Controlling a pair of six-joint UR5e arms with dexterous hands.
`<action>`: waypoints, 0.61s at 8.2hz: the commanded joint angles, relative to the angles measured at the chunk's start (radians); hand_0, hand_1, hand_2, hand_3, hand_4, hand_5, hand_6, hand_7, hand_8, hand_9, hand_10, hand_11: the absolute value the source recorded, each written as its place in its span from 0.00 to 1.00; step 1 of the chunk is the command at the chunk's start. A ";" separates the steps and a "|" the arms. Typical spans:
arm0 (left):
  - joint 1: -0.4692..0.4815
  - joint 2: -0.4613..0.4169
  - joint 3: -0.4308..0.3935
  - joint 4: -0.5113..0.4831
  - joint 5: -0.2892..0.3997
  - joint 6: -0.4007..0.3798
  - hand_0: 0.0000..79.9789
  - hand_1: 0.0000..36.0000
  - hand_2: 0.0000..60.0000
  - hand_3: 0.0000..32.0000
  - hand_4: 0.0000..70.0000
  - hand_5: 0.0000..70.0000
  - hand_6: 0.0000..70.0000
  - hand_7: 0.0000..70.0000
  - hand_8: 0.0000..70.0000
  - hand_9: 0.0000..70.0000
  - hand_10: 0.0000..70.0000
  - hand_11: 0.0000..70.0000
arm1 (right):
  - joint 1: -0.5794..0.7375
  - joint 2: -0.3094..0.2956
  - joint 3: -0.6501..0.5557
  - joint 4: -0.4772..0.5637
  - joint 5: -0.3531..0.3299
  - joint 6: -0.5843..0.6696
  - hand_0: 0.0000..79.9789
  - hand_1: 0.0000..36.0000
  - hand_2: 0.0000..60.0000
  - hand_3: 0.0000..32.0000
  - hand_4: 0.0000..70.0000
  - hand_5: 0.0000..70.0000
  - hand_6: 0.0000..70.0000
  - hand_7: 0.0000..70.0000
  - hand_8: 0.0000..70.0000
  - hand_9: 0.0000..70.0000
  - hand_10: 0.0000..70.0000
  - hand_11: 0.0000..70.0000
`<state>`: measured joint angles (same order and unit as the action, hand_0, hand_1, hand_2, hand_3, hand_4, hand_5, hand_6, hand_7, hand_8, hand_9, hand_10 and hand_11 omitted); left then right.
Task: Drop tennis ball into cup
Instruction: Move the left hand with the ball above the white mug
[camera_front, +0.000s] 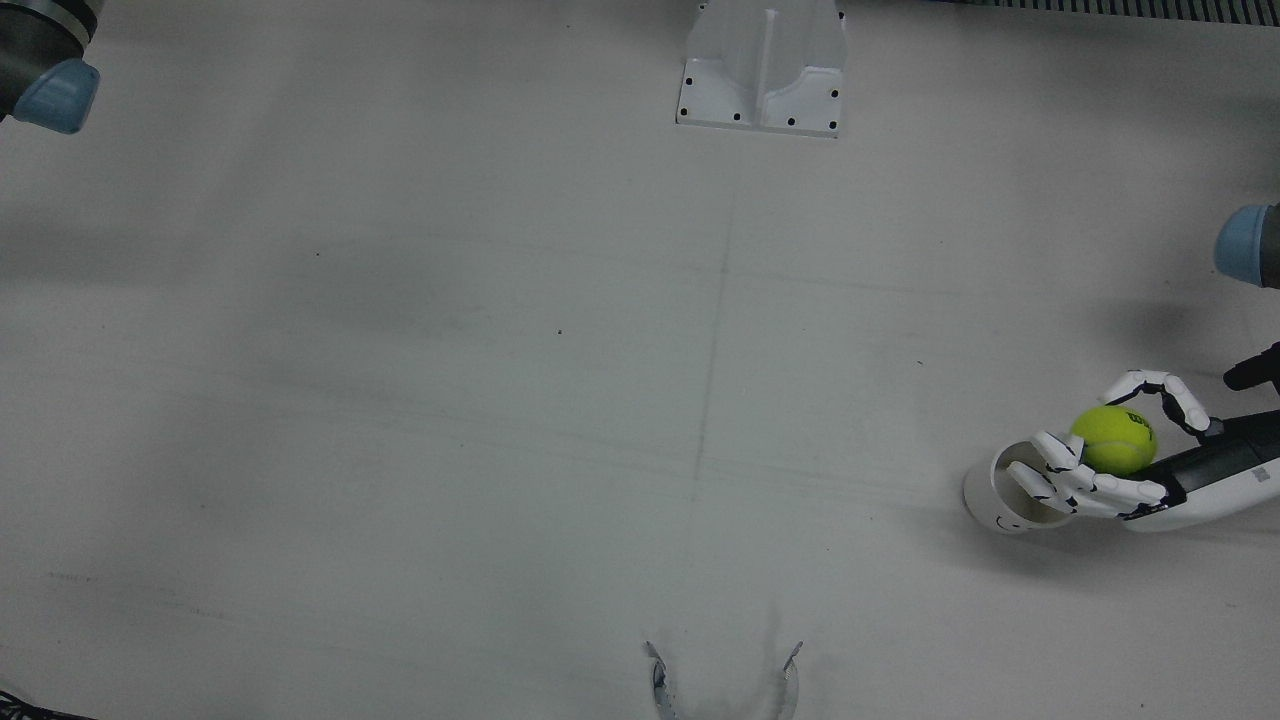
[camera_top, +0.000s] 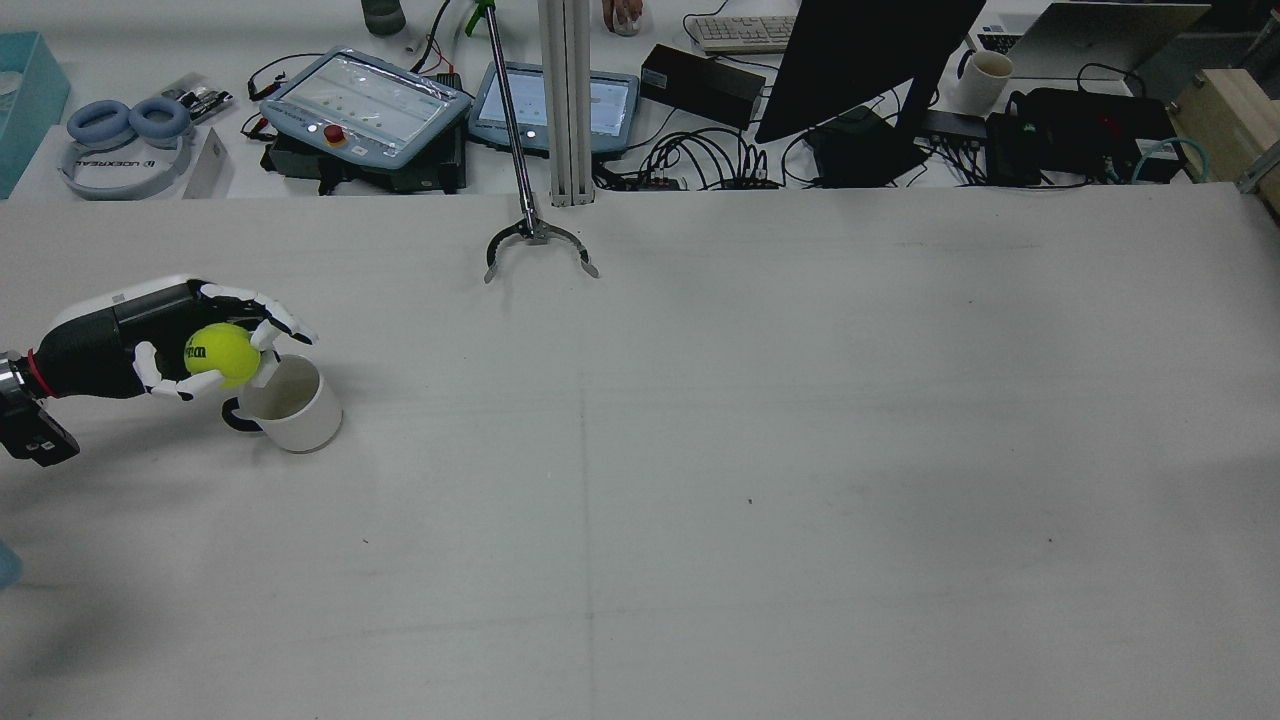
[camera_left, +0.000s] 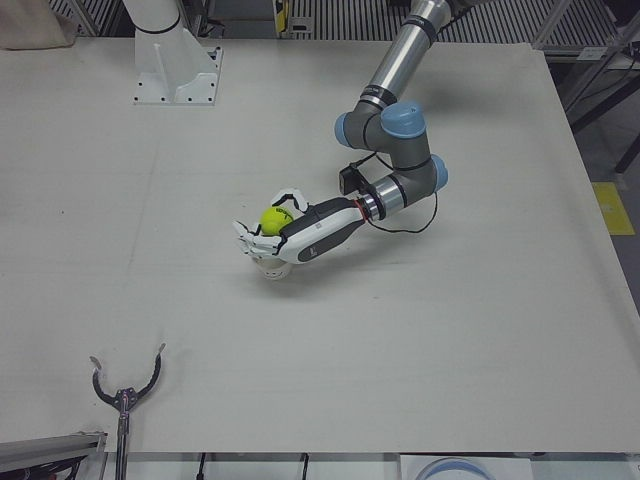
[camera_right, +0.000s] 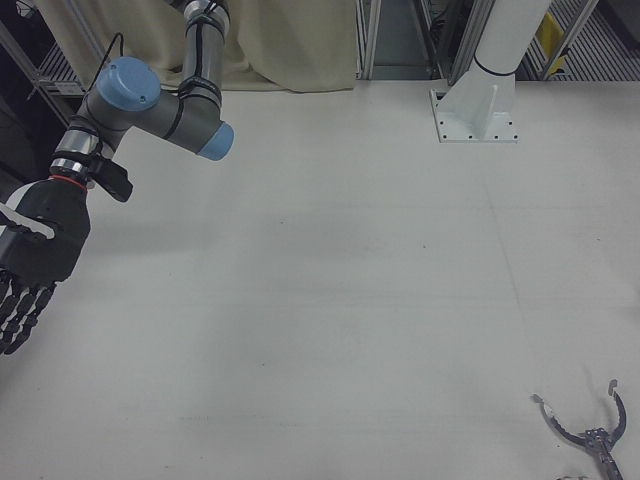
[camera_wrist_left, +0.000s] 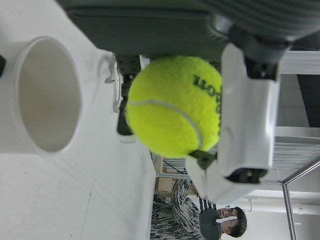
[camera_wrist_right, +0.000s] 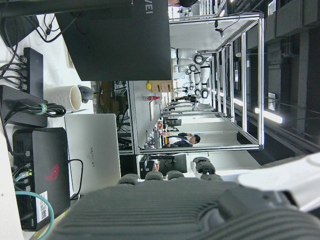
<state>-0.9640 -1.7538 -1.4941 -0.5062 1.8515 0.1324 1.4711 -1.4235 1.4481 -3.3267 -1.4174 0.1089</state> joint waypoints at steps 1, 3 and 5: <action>0.004 -0.053 0.002 0.052 0.000 0.001 0.97 1.00 1.00 0.00 0.55 0.38 0.92 0.92 0.41 0.40 0.52 0.79 | 0.000 0.000 0.000 0.000 0.000 0.000 0.00 0.00 0.00 0.00 0.00 0.00 0.00 0.00 0.00 0.00 0.00 0.00; 0.016 -0.056 0.003 0.057 0.000 0.003 0.99 1.00 1.00 0.00 0.55 0.28 0.37 1.00 0.30 0.42 0.53 0.79 | 0.000 0.000 0.000 0.000 0.000 0.000 0.00 0.00 0.00 0.00 0.00 0.00 0.00 0.00 0.00 0.00 0.00 0.00; 0.028 -0.059 0.006 0.057 0.000 0.003 1.00 1.00 1.00 0.00 0.52 0.31 0.53 1.00 0.30 0.41 0.49 0.75 | 0.000 0.000 0.000 0.000 0.000 0.000 0.00 0.00 0.00 0.00 0.00 0.00 0.00 0.00 0.00 0.00 0.00 0.00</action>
<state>-0.9471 -1.8100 -1.4906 -0.4500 1.8515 0.1345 1.4711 -1.4235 1.4481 -3.3268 -1.4174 0.1089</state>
